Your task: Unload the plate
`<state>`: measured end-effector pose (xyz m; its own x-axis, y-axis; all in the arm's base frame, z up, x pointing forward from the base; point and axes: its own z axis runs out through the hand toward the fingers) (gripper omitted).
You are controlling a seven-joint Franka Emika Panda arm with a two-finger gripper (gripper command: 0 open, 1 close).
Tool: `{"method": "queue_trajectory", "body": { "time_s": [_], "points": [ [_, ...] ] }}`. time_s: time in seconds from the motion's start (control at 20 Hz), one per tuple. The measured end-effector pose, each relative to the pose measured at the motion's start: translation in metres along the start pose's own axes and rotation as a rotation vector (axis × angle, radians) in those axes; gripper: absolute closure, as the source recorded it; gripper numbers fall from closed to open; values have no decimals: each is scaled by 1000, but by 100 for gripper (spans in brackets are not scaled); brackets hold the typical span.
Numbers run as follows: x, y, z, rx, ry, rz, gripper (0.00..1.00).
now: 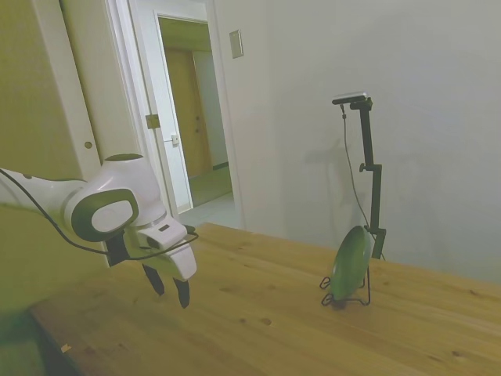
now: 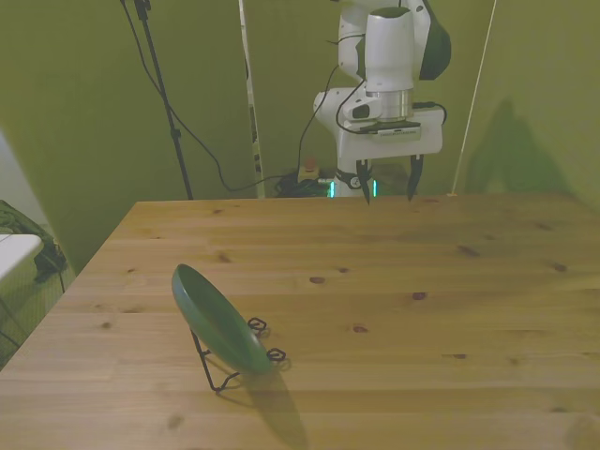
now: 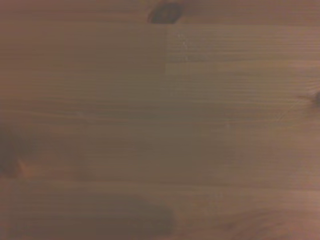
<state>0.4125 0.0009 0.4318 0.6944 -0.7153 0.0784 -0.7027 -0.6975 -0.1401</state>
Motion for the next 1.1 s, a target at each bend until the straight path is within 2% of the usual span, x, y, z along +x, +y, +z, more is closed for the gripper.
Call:
{"method": "queue_trajectory", "body": {
  "time_s": [0.25, 0.75, 1.1],
  "points": [
    [16, 19, -5, -46, 8, 18, 0],
    [133, 92, -71, -91, 206, 176, 0],
    [208, 100, -93, -89, 356, 199, 0]
  ]
}}
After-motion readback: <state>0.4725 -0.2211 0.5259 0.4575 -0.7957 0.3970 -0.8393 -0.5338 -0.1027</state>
